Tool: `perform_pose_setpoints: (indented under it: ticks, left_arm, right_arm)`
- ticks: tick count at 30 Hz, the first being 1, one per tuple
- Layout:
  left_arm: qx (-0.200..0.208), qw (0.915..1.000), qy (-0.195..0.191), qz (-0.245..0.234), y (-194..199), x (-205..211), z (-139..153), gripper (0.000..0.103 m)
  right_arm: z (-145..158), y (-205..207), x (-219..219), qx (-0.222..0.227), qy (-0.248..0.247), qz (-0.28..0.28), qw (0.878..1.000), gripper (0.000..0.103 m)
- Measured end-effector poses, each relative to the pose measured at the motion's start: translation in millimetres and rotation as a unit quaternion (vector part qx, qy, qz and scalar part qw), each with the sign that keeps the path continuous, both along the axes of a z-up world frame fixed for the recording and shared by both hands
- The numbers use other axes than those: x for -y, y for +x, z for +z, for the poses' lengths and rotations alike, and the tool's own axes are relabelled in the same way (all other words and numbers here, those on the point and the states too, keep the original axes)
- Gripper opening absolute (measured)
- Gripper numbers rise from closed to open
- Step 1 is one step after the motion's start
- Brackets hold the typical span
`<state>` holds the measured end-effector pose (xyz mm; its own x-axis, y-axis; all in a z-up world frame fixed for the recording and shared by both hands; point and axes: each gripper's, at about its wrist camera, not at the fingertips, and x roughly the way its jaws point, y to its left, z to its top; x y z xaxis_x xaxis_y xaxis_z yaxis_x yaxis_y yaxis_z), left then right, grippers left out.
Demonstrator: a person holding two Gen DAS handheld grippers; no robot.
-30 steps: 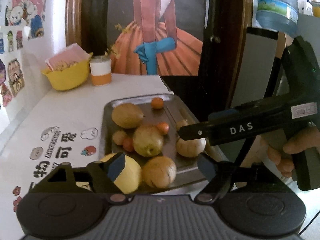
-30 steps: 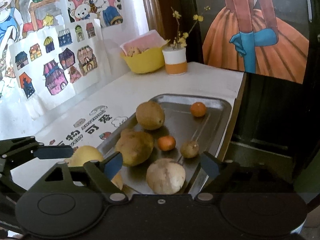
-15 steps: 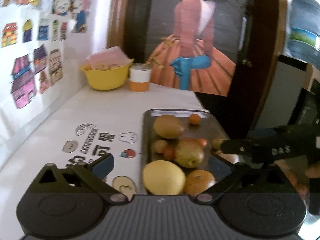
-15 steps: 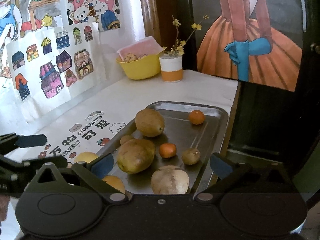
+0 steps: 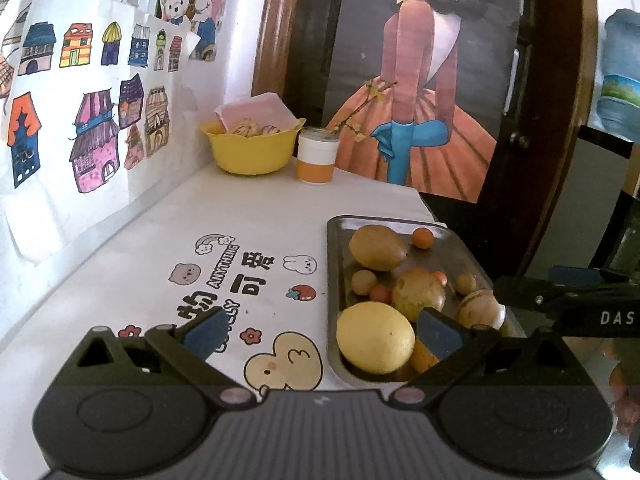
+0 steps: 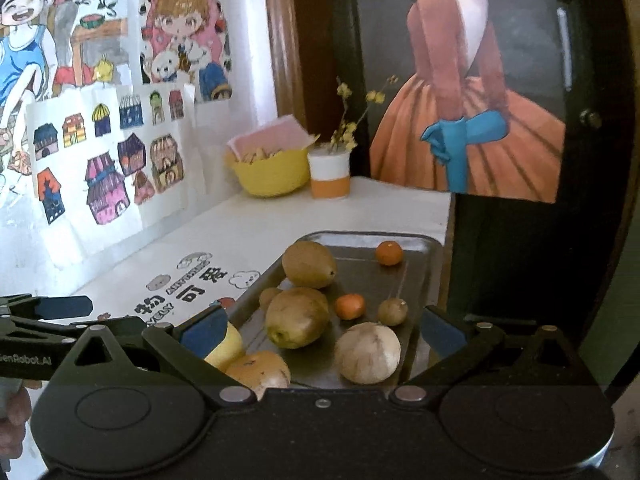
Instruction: Organize fruits
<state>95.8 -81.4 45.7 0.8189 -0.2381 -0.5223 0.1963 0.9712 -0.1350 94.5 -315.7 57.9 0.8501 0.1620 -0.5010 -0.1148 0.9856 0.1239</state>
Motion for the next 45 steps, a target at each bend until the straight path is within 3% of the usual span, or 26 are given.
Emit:
perform_pose_setpoints:
  ticks: [6,17,23,45]
  left_arm:
    - [0.023,0.9997,-0.011,0.002,-21.6,-15.6,-3.4,0.103]
    - [0.031,0.997,-0.039,0.059,-78.2,-60.6,-18.7,0.103]
    - [0.043,0.9964,-0.011,0.072,-105.9,-73.2,-23.9,0.103]
    - [0.03,0.9947,-0.023,0.095,-125.1,-88.2,-34.6,0.103]
  right_arm:
    - [-0.7,-38.6,-15.8,0.04,-0.014,-0.032,0.999,0.102]
    - [-11.7,-105.0,-55.5,0.094,-0.028,-0.062,0.993,0.102]
    - [-23.5,-133.2,-71.5,0.095,-0.013,-0.067,0.993,0.102]
    - [-32.9,-144.5,-89.0,0.096,-0.031,-0.044,0.994,0.102]
